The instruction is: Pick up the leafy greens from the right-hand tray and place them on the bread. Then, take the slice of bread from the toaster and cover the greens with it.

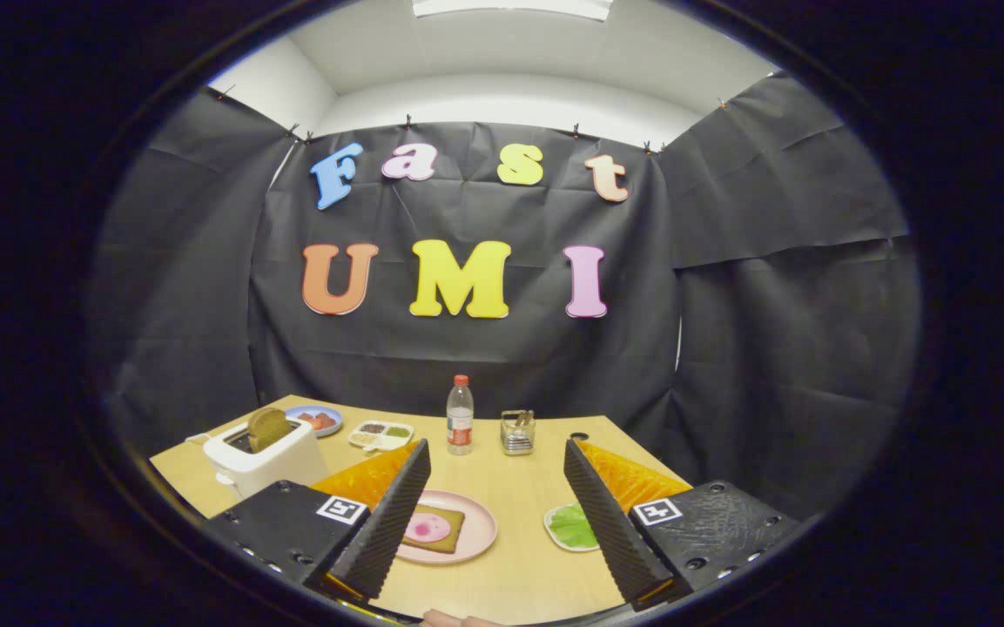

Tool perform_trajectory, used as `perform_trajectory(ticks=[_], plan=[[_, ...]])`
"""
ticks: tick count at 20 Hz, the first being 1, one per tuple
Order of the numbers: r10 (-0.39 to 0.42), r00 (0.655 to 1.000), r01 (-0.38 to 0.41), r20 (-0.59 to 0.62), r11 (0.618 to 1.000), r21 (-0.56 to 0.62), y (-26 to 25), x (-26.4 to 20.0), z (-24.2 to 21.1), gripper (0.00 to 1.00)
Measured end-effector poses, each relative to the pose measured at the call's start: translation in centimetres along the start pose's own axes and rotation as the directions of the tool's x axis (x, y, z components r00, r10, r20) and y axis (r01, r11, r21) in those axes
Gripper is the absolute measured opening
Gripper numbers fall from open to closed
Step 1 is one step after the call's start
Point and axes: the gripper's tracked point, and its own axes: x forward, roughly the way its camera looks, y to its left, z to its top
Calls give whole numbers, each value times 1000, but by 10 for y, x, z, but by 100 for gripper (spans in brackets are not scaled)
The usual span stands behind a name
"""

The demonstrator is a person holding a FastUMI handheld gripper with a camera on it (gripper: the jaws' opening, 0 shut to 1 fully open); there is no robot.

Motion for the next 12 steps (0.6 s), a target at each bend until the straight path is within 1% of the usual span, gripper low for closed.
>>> perform_trajectory(ticks=[3, 5, 9, 11, 12], plan=[[-34, 998, 34, -54, 999, -6, -30, 31, -25, 95], [-61, 993, 63, -101, 998, 19, -60, 53, -45, 95], [-137, 974, 148, -179, 988, 50, -113, 95, -88, 95], [-155, 967, 175, -202, 981, 81, -130, 119, -107, 95], [-159, 959, 182, -233, 980, 81, -136, 132, -122, 95]])
